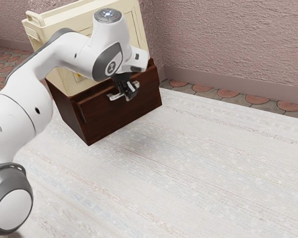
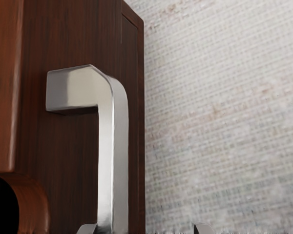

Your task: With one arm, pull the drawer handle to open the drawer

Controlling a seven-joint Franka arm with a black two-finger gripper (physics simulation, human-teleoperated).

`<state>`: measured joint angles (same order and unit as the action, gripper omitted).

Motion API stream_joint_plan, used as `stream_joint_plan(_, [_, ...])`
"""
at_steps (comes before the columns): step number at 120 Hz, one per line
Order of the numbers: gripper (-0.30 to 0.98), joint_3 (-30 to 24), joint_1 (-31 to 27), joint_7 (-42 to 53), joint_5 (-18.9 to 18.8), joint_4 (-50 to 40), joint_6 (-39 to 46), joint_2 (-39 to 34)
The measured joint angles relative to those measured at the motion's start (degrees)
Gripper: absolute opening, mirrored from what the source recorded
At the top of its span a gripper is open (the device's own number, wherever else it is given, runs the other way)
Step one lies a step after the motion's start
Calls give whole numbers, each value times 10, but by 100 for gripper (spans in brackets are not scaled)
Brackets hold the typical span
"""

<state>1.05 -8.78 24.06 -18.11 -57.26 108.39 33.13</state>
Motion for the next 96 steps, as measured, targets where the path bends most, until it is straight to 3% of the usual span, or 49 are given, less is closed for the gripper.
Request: stream_joint_plan(96, [19, -39, 25, -23, 13, -108, -6, -71])
